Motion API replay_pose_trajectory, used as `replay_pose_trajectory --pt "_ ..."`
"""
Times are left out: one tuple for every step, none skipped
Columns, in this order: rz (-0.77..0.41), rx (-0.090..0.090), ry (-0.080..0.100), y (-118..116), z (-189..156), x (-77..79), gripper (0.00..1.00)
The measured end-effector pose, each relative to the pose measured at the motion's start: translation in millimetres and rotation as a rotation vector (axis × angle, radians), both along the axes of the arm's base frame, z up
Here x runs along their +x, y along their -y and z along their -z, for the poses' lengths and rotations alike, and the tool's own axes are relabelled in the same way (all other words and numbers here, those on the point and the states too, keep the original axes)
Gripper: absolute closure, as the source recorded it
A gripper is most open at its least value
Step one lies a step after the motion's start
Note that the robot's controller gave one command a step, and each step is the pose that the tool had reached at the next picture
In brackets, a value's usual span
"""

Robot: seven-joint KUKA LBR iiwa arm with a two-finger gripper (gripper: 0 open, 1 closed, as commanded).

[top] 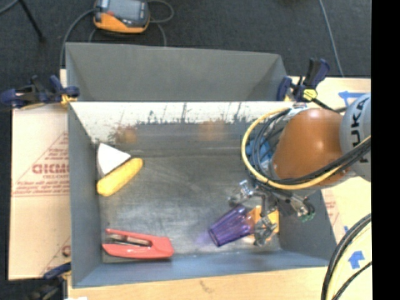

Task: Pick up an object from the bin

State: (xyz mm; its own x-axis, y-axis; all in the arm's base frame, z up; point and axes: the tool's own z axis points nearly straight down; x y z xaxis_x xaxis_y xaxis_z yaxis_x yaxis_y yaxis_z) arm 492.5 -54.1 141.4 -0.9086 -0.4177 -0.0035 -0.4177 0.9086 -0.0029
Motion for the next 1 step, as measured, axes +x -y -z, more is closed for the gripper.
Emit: replay_pose_trajectory --pt "0.000 0.000 0.002 0.4 -5.2 0.5 1.00"
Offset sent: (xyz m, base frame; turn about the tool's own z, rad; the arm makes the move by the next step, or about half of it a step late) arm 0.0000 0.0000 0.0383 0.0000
